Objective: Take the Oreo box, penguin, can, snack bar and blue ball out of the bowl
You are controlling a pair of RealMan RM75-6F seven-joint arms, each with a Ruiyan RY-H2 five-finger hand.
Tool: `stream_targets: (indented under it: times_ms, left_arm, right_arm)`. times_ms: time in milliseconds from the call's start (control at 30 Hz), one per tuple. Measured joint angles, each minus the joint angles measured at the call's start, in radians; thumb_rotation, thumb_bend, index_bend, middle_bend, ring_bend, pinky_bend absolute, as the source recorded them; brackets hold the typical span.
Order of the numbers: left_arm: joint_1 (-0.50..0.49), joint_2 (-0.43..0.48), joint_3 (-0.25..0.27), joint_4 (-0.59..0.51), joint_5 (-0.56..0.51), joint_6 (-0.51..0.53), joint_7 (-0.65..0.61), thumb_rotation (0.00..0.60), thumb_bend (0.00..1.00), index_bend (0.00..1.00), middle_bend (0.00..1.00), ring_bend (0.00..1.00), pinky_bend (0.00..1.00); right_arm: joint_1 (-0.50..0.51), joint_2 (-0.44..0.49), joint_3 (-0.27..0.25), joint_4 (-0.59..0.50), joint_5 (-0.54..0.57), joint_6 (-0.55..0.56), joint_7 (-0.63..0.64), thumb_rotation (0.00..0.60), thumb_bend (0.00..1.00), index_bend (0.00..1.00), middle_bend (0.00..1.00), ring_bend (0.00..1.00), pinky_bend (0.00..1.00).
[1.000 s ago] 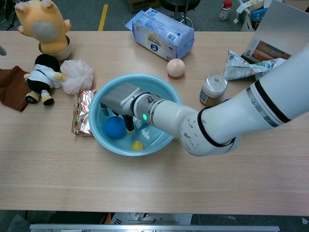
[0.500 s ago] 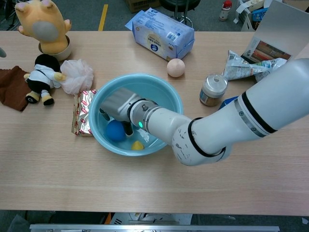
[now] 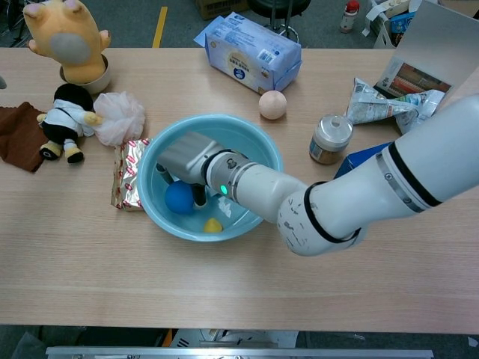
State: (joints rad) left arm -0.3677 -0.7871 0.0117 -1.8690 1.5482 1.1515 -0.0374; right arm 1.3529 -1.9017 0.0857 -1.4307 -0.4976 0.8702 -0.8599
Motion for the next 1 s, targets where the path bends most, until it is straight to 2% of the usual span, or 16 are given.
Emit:
stream_targets:
  times_ms: [267, 533, 700, 1000]
  left_arm:
    - [-0.002, -0.001, -0.005, -0.008, 0.001, -0.002, 0.017, 0.600, 0.36, 0.27, 0.26, 0.21, 0.31]
    - [-0.003, -0.005, -0.010, -0.017, -0.004, -0.008, 0.033, 0.600, 0.36, 0.27, 0.26, 0.21, 0.31]
    - [-0.006, -0.009, -0.012, -0.024, -0.003, -0.014, 0.039, 0.600, 0.36, 0.27, 0.26, 0.21, 0.31]
    - [-0.009, -0.005, -0.008, -0.035, 0.010, -0.021, 0.033, 0.600, 0.36, 0.27, 0.26, 0.21, 0.31]
  right_arm:
    - [-0.059, 0.178, 0.024, -0.159, -0.077, 0.025, 0.079, 0.600, 0.23, 0.47, 0.51, 0.44, 0.65]
    - [-0.166, 0.442, 0.033, -0.310, -0.179, 0.056, 0.207, 0.600, 0.23, 0.47, 0.51, 0.44, 0.65]
    - [-0.233, 0.545, 0.019, -0.297, -0.197, 0.048, 0.283, 0.600, 0.23, 0.47, 0.51, 0.44, 0.65]
    - [-0.257, 0.523, -0.026, -0.149, -0.181, 0.002, 0.281, 0.600, 0.23, 0.47, 0.51, 0.44, 0.65]
